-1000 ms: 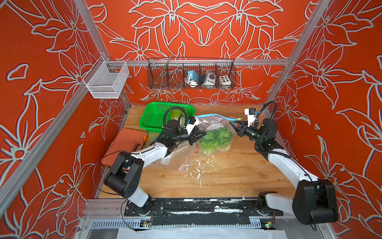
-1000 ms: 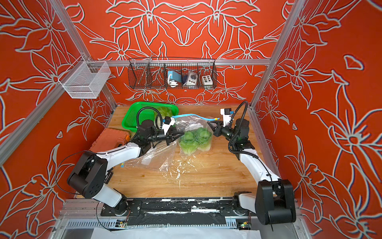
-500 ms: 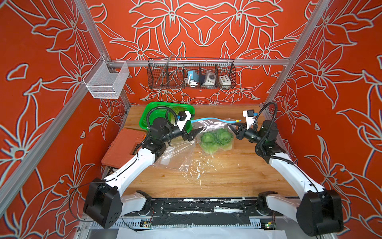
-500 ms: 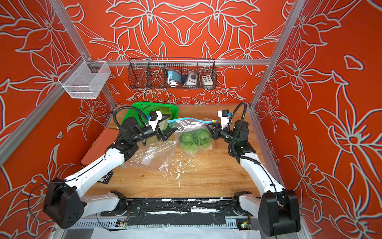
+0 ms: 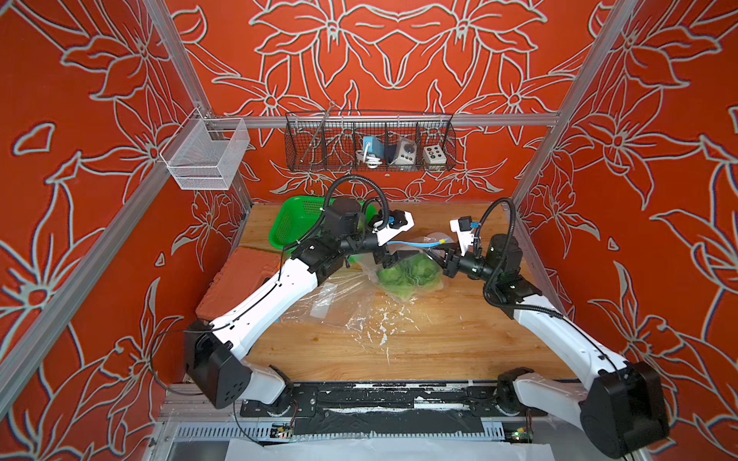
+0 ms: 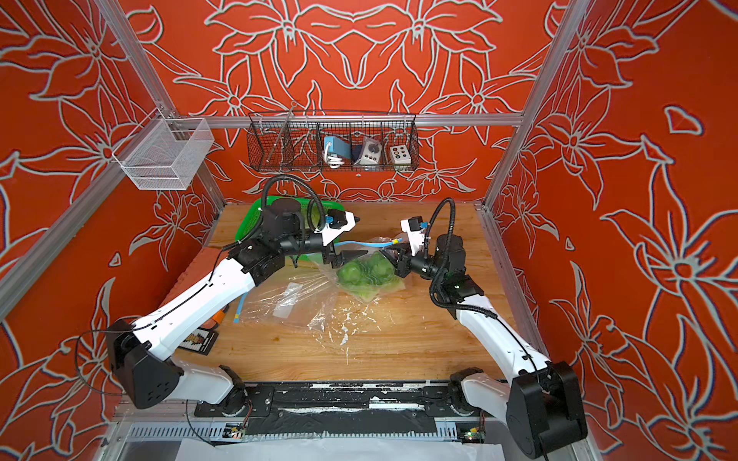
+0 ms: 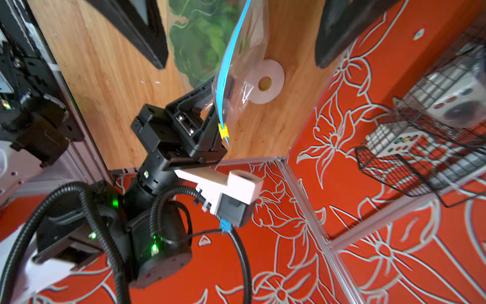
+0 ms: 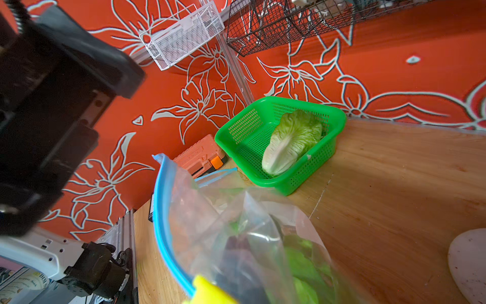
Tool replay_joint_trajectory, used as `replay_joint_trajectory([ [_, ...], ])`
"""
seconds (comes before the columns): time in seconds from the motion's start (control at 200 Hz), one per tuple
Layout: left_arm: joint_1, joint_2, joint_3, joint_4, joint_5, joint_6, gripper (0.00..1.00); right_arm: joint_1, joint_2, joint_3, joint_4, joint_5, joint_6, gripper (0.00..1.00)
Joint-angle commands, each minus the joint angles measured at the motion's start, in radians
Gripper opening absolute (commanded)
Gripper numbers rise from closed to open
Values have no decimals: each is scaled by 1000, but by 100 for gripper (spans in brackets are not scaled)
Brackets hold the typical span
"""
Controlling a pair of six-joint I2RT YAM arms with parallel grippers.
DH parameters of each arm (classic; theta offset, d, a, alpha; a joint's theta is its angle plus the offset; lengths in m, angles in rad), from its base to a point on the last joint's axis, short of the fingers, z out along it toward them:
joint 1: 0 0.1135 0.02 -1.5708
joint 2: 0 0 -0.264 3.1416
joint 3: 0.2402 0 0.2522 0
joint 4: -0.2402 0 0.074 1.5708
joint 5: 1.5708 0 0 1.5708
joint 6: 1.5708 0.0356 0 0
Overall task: Open the zip-top bag and take out the chinese cabbages
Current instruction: Adjust the zipper food storage bag at the center of the board.
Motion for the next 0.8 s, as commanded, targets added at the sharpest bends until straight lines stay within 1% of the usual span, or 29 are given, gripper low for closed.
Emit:
replay_joint_trajectory([
  [0.0, -26, 66, 77, -153, 42, 86, 82, 11, -14, 36, 15, -4, -8, 0],
  [0.125, -25, 122, 116, -170, 0, 65, 70, 15, -31, 32, 9, -4, -10, 0],
  [0.19, -25, 132, 116, -160, -7, 60, 60, 14, -43, 26, -5, 6, -17, 0],
  [0.37, -24, 133, 118, -122, 13, 18, 13, 15, -71, 13, -42, 45, -41, 0],
  [0.405, -21, 131, 112, -112, 17, 13, 4, 15, -78, 11, -47, 49, -47, 4],
  [0.425, -20, 128, 110, -104, 18, 7, 0, 15, -82, 12, -50, 52, -52, 8],
  [0.475, -14, 124, 98, -83, 31, -7, 0, 14, -94, 9, -59, 65, -63, 21],
  [0.52, -4, 118, 84, -59, 48, -26, 0, 13, -103, 6, -66, 77, -77, 29],
  [0.63, 25, 99, 51, -6, 125, -54, 0, 11, -131, 1, -80, 94, -121, 45],
  [0.716, 48, 83, 16, 40, 201, -68, 0, 7, -146, -4, -69, 83, -164, 54],
  [0.796, 67, 75, 0, 55, 266, -70, 0, -4, -154, 2, -54, 61, -200, 57],
])
